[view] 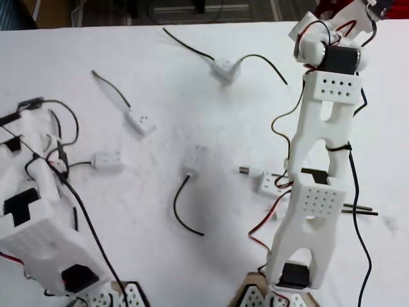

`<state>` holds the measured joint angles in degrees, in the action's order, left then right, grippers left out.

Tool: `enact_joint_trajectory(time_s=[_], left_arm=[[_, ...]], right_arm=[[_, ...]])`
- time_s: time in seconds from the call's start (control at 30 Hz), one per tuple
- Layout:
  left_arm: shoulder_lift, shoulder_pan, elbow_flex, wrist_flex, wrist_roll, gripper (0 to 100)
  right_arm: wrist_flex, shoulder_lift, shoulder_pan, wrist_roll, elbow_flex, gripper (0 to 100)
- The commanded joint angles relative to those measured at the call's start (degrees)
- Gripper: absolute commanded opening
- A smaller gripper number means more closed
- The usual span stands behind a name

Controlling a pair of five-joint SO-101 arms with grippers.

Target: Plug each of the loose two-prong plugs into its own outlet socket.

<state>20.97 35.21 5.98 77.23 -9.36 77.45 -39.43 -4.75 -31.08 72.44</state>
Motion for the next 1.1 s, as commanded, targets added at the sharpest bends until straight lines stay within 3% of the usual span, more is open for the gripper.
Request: enact_joint_trajectory(time_s=[0.0,0.17,0.27,0.5,0.77,0.97,1.07], left_arm=[[-0.8,0.9,-6.5,5.8,-0.5,3],[-0.9,4.4,-14.4,12.3,-1.4,2],[-0.3,8.9,-17.6,12.4,-7.4,2],[0.0,21.1,-17.5,3.2,-15.2,3],[12.0,25.9,-17.1,-6.1,-20.2,3],[17.3,29.1,-23.6,-6.2,-18.5,21],[17.0,30.8,-27.0,-4.2,-18.5,22]], right_arm=[[0.1,3.9,0.5,0.6,2.3,39.1],[0.1,3.9,0.6,0.6,2.3,39.1],[0.2,3.9,1.0,0.6,2.3,39.1],[0.4,3.8,2.9,0.6,1.8,39.1],[0.5,3.7,3.6,0.6,1.7,39.1],[0.5,3.7,3.6,0.6,1.7,39.1],[0.5,3.7,3.7,0.6,1.7,39.1]])
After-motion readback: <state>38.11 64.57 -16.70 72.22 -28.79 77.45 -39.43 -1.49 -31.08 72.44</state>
